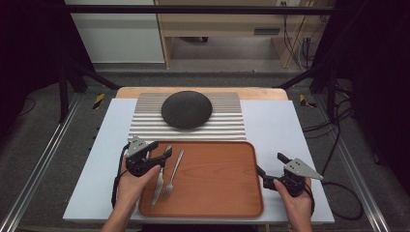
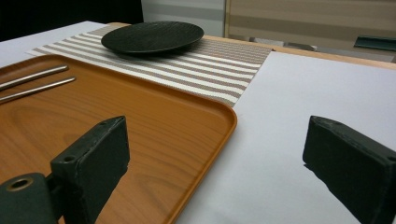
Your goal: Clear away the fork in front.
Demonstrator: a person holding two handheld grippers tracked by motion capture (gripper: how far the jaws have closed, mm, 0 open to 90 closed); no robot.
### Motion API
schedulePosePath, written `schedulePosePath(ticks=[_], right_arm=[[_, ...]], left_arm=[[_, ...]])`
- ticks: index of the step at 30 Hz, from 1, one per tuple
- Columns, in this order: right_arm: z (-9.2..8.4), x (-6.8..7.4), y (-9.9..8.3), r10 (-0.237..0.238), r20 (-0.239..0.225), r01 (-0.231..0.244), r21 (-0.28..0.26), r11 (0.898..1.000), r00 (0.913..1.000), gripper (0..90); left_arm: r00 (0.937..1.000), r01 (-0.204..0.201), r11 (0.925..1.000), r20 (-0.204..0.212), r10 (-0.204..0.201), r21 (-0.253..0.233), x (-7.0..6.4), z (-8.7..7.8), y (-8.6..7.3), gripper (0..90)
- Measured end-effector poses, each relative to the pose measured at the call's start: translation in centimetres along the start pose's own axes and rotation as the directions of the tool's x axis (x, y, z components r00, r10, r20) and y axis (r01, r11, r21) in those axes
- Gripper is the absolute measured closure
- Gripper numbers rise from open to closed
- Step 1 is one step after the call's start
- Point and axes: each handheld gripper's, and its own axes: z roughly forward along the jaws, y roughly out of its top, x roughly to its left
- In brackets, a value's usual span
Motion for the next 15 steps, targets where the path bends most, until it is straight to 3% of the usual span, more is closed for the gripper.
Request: schedulePosePath(ticks=[5,11,15], right_arm=[[0.0,0.0,0.0,0.003,0.0,-0.003,-0.001,1.0,1.0,7.2],[-0.1,0.0,0.1,0.005,-0.001,-0.005,-0.004,1.0,1.0,7.3],[-0.1,-0.1,0.0,0.006,0.001,-0.006,-0.005,1.0,1.0,7.4]], left_arm=[[0.9993,-0.021,0.9997,0.03,0.021,0.009,-0.6,0.2,0.5,38.0],[0.9967,-0.042,0.9981,0.071,0.039,0.046,-1.3,0.8,0.6,57.8],[0.9958,-0.032,0.9982,0.088,0.027,0.051,-1.2,0.9,0.5,67.4]])
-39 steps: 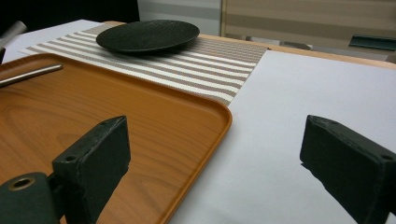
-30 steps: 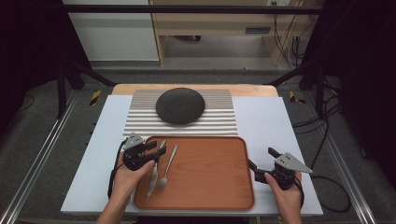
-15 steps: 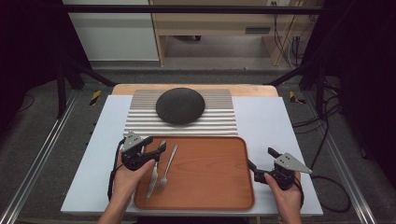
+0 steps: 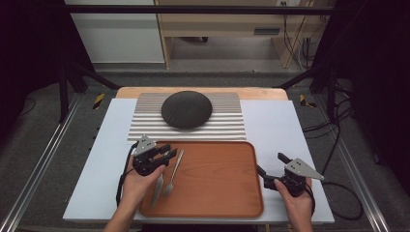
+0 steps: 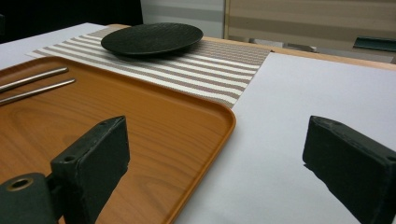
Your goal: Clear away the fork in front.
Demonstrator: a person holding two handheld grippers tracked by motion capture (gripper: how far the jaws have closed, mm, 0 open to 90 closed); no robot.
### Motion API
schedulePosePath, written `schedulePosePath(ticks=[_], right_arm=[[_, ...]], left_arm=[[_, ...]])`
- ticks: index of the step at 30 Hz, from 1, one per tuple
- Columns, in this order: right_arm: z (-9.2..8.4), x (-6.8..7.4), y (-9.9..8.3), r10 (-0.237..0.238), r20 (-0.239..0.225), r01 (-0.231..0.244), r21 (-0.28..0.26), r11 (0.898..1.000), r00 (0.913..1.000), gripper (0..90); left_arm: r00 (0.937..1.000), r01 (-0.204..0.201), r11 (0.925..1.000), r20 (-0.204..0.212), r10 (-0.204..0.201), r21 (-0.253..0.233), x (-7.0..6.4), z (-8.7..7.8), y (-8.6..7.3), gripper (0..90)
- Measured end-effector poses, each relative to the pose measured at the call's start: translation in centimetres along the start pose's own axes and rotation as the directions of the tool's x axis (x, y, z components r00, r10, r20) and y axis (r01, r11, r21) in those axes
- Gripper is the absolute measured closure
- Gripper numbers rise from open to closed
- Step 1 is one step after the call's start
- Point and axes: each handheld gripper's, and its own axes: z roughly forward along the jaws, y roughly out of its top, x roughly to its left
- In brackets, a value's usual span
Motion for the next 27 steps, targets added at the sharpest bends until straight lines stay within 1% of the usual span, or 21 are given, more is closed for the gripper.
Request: schedulePosePath(ticks=[2,4,6,8,13,16,17,18,20,21,23,24,26,27], right_arm=[[0.0,0.0,0.0,0.0,-0.001,0.0,0.0,1.0,1.0,7.4],[0.0,0.0,0.0,-0.001,-0.002,0.001,-0.001,1.0,1.0,7.4],[0.0,0.0,0.0,-0.002,-0.002,0.002,-0.001,1.0,1.0,7.4],[0.0,0.1,0.0,-0.003,-0.002,0.003,-0.003,1.0,1.0,7.5],[0.1,0.3,0.1,-0.004,-0.007,0.004,-0.004,1.0,1.0,7.4],[0.1,0.4,0.2,-0.007,-0.009,0.007,-0.006,1.0,0.9999,7.4],[0.1,0.5,0.2,-0.008,-0.011,0.008,-0.007,1.0,0.9999,7.5],[0.1,0.5,0.2,-0.01,-0.012,0.01,-0.007,1.0,0.9999,7.5],[0.2,0.6,0.3,-0.012,-0.015,0.012,-0.008,1.0,0.9998,7.5],[0.2,0.7,0.3,-0.013,-0.016,0.013,-0.008,1.0,0.9998,7.4],[0.3,0.7,0.3,-0.016,-0.019,0.016,-0.009,1.0,0.9997,7.4],[0.3,0.8,0.3,-0.019,-0.02,0.019,-0.01,1.0,0.9996,7.5],[0.3,0.9,0.3,-0.023,-0.022,0.022,-0.01,1.0,0.9995,7.4],[0.3,0.9,0.4,-0.021,-0.024,0.021,-0.01,1.0,0.9995,7.4]], left_arm=[[1.0,0.006,0.9999,0.005,-0.006,0.011,0.1,0.1,0.0,71.5],[0.9999,0.006,0.9999,0.011,-0.006,0.011,0.1,0.1,0.0,76.5],[0.9999,0.002,0.9999,0.013,-0.003,0.011,0.1,0.1,0.0,78.8],[1.0,-0.006,0.9999,0.005,0.005,0.009,0.2,0.1,0.3,81.1],[0.9985,-0.045,0.9988,-0.029,0.046,0.02,0.8,0.6,1.4,82.9],[0.9944,-0.086,0.9952,-0.057,0.089,0.045,1.6,1.3,2.2,82.1],[0.9929,-0.096,0.9943,-0.066,0.099,0.047,1.9,1.6,2.5,81.1],[0.9903,-0.114,0.9921,-0.074,0.118,0.053,2.1,1.9,2.8,79.8],[0.9844,-0.143,0.9876,-0.094,0.149,0.064,2.6,2.5,3.4,76.5],[0.9797,-0.166,0.9838,-0.102,0.172,0.068,2.8,2.8,3.6,75.4],[0.9647,-0.225,0.9707,-0.121,0.234,0.085,3.1,3.5,4.1,71.1],[0.9558,-0.253,0.9635,-0.132,0.263,0.088,3.4,3.8,4.4,68.5],[0.9412,-0.295,0.9508,-0.142,0.306,0.093,3.8,4.5,4.9,65.0],[0.9277,-0.329,0.9398,-0.154,0.34,0.091,4.0,4.8,5.1,63.8]])
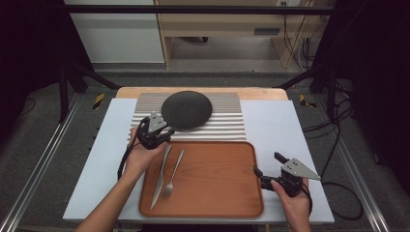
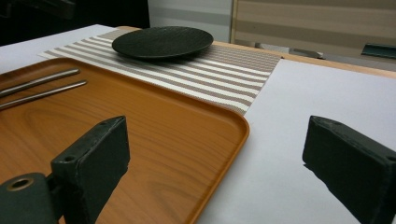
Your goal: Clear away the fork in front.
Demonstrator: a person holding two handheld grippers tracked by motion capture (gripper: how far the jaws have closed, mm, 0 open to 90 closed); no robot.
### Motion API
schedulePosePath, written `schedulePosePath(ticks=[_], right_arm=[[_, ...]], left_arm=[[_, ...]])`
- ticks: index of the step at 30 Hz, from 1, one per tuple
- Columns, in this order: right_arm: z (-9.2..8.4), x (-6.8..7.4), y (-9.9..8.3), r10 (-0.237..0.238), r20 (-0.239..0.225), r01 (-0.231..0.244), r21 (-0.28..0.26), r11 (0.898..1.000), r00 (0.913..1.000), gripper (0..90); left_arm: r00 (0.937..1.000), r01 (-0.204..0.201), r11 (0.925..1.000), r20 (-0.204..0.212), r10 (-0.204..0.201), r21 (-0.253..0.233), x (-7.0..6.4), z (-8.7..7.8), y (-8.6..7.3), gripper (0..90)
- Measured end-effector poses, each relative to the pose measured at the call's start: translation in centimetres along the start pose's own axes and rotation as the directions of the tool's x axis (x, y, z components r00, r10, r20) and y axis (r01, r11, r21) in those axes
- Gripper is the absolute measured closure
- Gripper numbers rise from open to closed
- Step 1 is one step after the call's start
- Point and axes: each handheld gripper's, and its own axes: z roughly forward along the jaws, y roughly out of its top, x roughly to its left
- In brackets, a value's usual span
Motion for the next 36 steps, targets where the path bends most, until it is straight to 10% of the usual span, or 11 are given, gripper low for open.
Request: schedulePosePath(ticks=[8,14,29,36], right_arm=[[-0.2,0.1,0.1,-0.002,-0.006,0.002,-0.011,1.0,1.0,6.9],[-0.3,0.1,0.1,0.001,-0.004,-0.001,-0.013,1.0,1.0,6.8],[-0.4,-0.2,0.0,0.005,0.011,-0.005,-0.012,1.0,0.9999,6.6],[-0.4,-0.2,0.1,0.003,0.013,-0.003,-0.012,1.0,0.9999,6.5]], left_arm=[[0.9906,-0.129,0.9916,-0.046,0.129,-0.005,0.6,1.8,0.7,46.6],[0.97,-0.237,0.9714,-0.054,0.237,0.007,0.6,2.6,0.5,37.1],[0.9725,-0.223,0.9748,-0.068,0.223,0.008,1.9,3.3,-0.3,26.0],[0.9609,-0.261,0.9646,-0.085,0.263,0.036,2.3,3.4,-0.3,20.8]])
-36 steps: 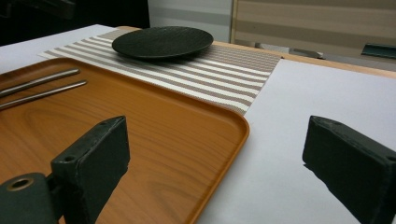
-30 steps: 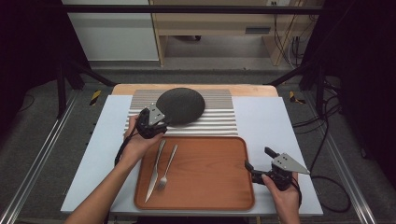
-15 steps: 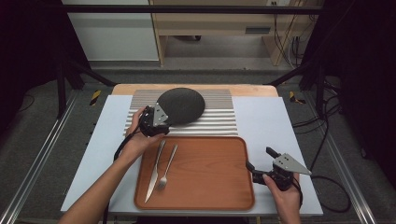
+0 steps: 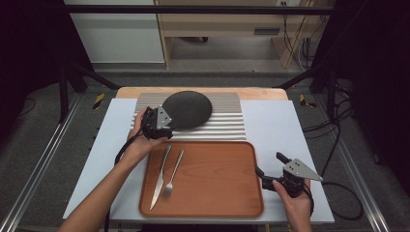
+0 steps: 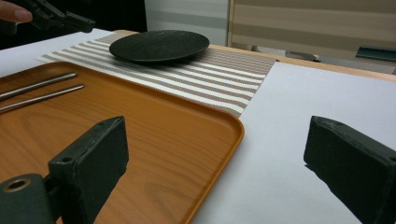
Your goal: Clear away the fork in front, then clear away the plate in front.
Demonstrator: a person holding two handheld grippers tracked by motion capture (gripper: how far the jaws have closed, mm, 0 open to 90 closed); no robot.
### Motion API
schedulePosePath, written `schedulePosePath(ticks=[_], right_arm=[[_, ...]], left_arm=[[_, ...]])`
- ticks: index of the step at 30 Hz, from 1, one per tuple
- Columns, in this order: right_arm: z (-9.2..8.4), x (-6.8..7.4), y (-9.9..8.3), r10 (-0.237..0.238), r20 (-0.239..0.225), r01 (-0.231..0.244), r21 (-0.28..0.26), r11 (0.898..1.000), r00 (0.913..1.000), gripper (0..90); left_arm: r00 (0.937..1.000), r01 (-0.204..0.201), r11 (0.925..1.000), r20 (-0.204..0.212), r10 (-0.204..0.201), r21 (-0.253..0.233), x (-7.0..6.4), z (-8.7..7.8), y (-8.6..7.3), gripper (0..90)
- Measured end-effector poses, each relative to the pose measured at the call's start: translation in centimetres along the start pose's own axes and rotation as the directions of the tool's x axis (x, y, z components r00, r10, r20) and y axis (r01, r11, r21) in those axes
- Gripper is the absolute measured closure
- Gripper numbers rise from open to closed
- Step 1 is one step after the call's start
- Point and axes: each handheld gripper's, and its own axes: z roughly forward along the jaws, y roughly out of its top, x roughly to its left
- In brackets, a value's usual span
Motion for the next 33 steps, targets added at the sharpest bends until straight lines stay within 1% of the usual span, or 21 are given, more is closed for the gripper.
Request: schedulePosePath(ticks=[3,5,6,8,11,13,16,17,19,22,24,28,30,32,33], right_arm=[[0.0,0.0,0.0,-0.001,0.0,0.001,-0.002,1.0,1.0,6.5],[0.0,0.0,0.0,-0.003,0.0,0.003,-0.002,1.0,1.0,6.5],[0.0,0.0,0.0,-0.004,0.0,0.004,-0.001,1.0,1.0,6.5],[0.0,0.0,0.0,-0.004,0.0,0.004,0.001,1.0,1.0,6.5],[0.0,0.0,0.0,-0.003,0.0,0.003,0.001,1.0,1.0,6.5],[0.0,0.0,0.0,-0.004,0.0,0.004,0.001,1.0,1.0,6.5],[0.0,0.0,0.0,-0.004,0.0,0.004,-0.002,1.0,1.0,6.5],[0.0,0.0,0.1,-0.002,0.0,0.002,-0.001,1.0,1.0,6.5],[0.0,0.0,0.1,-0.002,0.0,0.002,-0.001,1.0,1.0,6.5],[0.0,0.0,0.1,-0.004,0.001,0.004,0.0,1.0,1.0,6.6],[0.0,0.0,0.1,-0.004,0.001,0.004,-0.002,1.0,1.0,6.5],[0.0,0.1,0.1,-0.005,0.001,0.005,-0.003,1.0,1.0,6.5],[0.0,0.1,0.1,-0.009,0.0,0.009,-0.003,1.0,1.0,6.5],[0.1,0.2,0.1,-0.012,0.002,0.012,-0.001,1.0,0.9999,6.6],[0.1,0.2,0.2,-0.014,0.002,0.014,0.0,1.0,0.9999,6.6]], left_arm=[[1.0,0.006,1.0,-0.001,-0.006,0.007,0.2,0.0,-0.1,19.0],[0.9993,0.038,0.9992,0.002,-0.038,0.006,0.6,0.0,-0.3,17.0],[0.9989,0.047,0.9989,-0.001,-0.047,0.006,0.7,0.1,-0.4,15.9],[0.999,0.043,0.999,-0.006,-0.043,0.004,1.0,0.0,-0.5,14.0],[0.9997,0.026,0.9997,0.001,-0.026,0.002,1.2,0.0,-0.5,10.6],[0.9999,0.015,0.9998,-0.001,-0.015,-0.011,1.4,-0.1,-0.5,10.0],[0.9999,0.015,0.9996,-0.005,-0.015,-0.023,1.7,-0.3,-0.5,9.9],[0.9999,0.009,0.9998,-0.006,-0.01,-0.018,1.8,-0.3,-0.5,9.9],[0.9997,-0.022,0.9997,-0.012,0.022,-0.01,1.9,-0.3,-0.4,9.7],[0.9993,-0.035,0.9994,-0.012,0.035,-0.008,2.1,-0.3,-0.1,10.5],[0.9987,-0.047,0.9989,-0.02,0.047,-0.008,2.3,-0.2,-0.1,11.6],[0.9978,-0.06,0.9982,-0.027,0.06,-0.005,2.5,0.1,-0.4,12.9],[0.9959,-0.085,0.9964,-0.033,0.085,-0.001,2.5,0.2,-0.6,13.9],[0.9923,-0.118,0.9929,-0.035,0.119,0.012,2.7,0.3,-0.5,14.2],[0.9915,-0.124,0.9922,-0.037,0.125,0.011,2.8,0.3,-0.4,14.2]])
